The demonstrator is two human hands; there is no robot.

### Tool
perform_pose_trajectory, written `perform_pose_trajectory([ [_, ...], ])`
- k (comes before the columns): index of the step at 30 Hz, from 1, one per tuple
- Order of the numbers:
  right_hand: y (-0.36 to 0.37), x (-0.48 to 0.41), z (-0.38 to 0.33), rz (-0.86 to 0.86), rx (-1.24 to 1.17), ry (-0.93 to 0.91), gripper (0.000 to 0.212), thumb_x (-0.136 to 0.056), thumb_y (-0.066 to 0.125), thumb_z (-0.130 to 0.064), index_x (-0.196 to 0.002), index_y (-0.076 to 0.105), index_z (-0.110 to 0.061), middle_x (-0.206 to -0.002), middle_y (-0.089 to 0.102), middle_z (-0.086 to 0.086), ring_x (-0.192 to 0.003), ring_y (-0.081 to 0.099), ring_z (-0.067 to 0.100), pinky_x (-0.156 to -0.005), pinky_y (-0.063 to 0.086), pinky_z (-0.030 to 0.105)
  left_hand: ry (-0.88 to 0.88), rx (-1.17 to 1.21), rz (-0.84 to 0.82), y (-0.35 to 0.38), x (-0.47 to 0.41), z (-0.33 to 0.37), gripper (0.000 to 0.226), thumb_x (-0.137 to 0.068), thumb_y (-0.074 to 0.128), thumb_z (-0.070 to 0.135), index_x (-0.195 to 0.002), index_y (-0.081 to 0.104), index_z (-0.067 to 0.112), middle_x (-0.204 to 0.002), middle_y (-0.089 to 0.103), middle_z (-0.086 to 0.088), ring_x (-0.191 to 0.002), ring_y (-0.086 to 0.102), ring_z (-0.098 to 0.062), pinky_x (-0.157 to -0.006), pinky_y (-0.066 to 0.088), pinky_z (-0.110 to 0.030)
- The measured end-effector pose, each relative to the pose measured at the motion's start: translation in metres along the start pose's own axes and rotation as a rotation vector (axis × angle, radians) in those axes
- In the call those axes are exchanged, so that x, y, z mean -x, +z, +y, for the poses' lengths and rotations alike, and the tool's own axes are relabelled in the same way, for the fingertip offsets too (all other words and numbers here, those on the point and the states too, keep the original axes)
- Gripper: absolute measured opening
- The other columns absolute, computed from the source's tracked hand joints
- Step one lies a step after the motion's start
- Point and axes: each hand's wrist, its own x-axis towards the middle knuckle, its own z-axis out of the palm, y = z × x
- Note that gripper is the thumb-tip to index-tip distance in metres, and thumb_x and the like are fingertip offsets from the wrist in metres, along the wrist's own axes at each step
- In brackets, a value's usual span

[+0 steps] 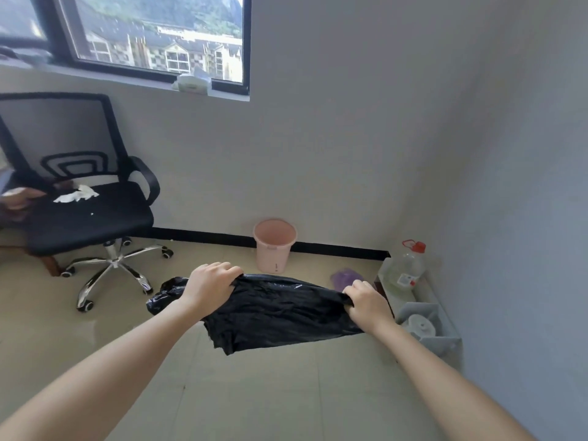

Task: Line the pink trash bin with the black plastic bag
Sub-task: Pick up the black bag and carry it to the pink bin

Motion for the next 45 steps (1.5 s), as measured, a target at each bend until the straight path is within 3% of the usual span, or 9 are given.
perform_pose_trajectory([
  [8,-0.001,-0.134,-0.008,0.023,-0.05,-0.092,0.03,-0.084,0.052,-0.007,-0.114,0.054,-0.012,-0.112,0.062,0.009,-0.108,0.052,0.027,-0.082,0.045,0.037,-0.106,0.015,0.035,0.031,-0.096,-0.073,0.04,-0.043,0.085,-0.004,-0.078,0.071,0.01,-0.059,0.068,-0.007,-0.05,0.065,-0.028,-0.044,0.051,-0.029],
  [12,0.003,-0.198,-0.006,0.024,-0.044,-0.084,0.032,-0.083,0.052,-0.006,-0.114,0.052,-0.012,-0.108,0.063,0.009,-0.105,0.053,0.028,-0.078,0.045,0.036,-0.054,-0.016,0.04,0.052,-0.149,-0.111,0.044,-0.035,0.088,0.0,-0.074,0.071,0.013,-0.054,0.066,-0.003,-0.047,0.064,-0.024,-0.043,0.05,-0.023],
  [26,0.064,-0.393,0.082,-0.167,-0.056,-0.033,0.017,-0.084,0.049,-0.008,-0.1,0.052,-0.011,-0.105,0.062,0.006,-0.102,0.052,0.024,-0.077,0.045,0.035,0.065,-0.151,-0.249,0.178,-0.299,-0.154,0.042,-0.024,0.09,0.02,-0.059,0.067,0.022,-0.045,0.058,0.006,-0.038,0.057,-0.014,-0.037,0.041,-0.015],
  [37,0.114,-0.502,0.104,-0.26,-0.118,-0.032,0.026,-0.077,0.05,-0.003,-0.101,0.055,-0.012,-0.109,0.057,0.005,-0.105,0.049,0.026,-0.072,0.026,0.027,-0.096,-0.084,-0.347,0.248,-0.344,-0.186,0.042,-0.024,0.091,0.025,-0.058,0.065,0.026,-0.044,0.055,0.007,-0.038,0.054,-0.01,-0.033,0.038,-0.017],
  [42,0.14,-0.527,0.095,-0.275,-0.142,0.093,0.025,-0.077,0.05,-0.003,-0.1,0.055,-0.012,-0.104,0.056,0.002,-0.103,0.049,0.025,-0.07,0.027,0.026,-0.09,-0.02,-0.422,0.285,-0.362,-0.22,0.043,-0.026,0.09,0.026,-0.062,0.066,0.028,-0.047,0.057,0.008,-0.041,0.056,-0.01,-0.034,0.04,-0.017],
  [45,0.166,-0.538,0.082,-0.312,-0.172,0.199,0.023,-0.079,0.05,-0.003,-0.098,0.052,-0.016,-0.094,0.043,-0.007,-0.106,0.047,0.021,-0.069,0.03,0.025,-0.057,-0.007,-0.46,0.309,-0.373,-0.246,0.044,-0.024,0.089,0.027,-0.062,0.066,0.028,-0.046,0.057,0.005,-0.041,0.055,-0.009,-0.034,0.038,-0.016],
])
